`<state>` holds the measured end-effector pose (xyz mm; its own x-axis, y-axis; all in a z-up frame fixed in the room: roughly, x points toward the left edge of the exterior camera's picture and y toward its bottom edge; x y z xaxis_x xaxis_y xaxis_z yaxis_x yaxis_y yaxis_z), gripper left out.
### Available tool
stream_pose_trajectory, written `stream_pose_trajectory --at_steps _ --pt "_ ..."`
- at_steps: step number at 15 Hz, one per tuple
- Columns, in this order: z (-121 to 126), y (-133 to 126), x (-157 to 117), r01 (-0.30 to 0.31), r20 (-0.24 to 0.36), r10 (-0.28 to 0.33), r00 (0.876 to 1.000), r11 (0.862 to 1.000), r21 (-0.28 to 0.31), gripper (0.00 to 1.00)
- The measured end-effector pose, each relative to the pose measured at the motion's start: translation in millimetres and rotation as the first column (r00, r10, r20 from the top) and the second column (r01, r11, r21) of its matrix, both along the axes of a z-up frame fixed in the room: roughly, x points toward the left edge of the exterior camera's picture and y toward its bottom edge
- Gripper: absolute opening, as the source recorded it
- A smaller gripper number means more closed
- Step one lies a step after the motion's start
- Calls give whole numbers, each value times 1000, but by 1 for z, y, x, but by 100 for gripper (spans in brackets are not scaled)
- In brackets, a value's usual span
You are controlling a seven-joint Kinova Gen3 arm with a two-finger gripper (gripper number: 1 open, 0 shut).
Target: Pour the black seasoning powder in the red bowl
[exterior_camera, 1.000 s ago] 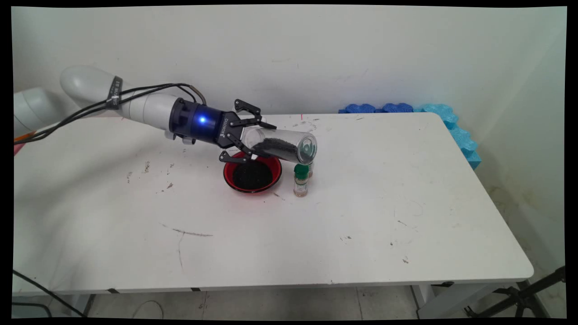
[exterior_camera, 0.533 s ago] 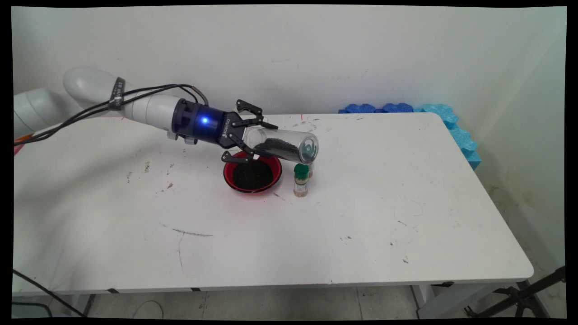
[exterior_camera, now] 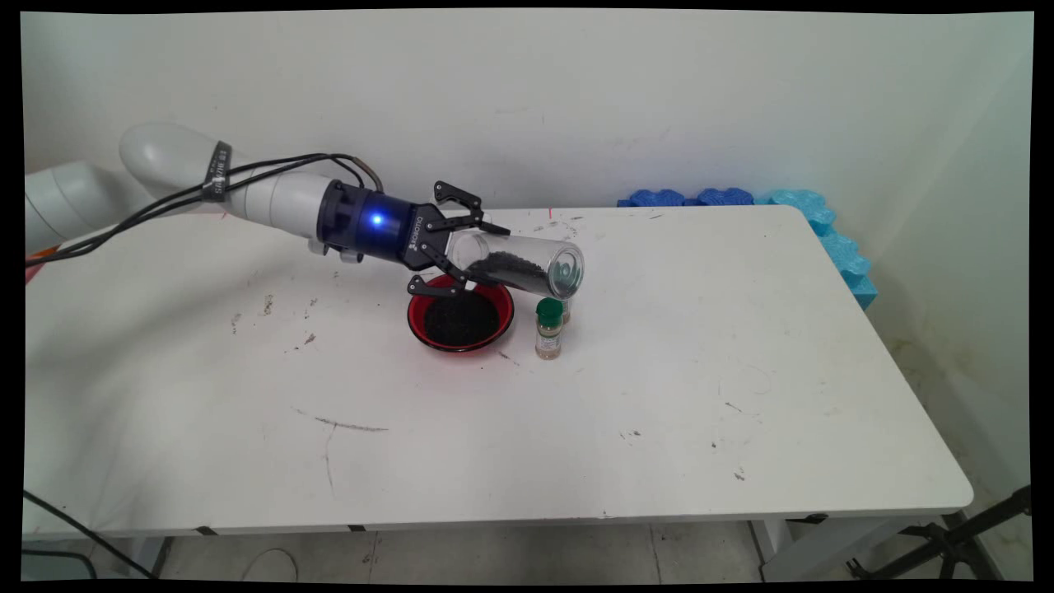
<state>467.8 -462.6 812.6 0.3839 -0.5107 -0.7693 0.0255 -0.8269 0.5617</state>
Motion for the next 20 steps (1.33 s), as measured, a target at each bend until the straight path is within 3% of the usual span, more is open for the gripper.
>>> stream_pose_trajectory --at_steps 8,14,17,20 --pt "3 -2 -1 15 9 -15 1000 999 -41 0" --pt "11 -6 -1 63 51 -56 997 987 -150 0" --pt "17 -9 0 105 90 -86 992 967 -232 0" --pt "26 -10 1 161 138 -121 983 929 -332 0"
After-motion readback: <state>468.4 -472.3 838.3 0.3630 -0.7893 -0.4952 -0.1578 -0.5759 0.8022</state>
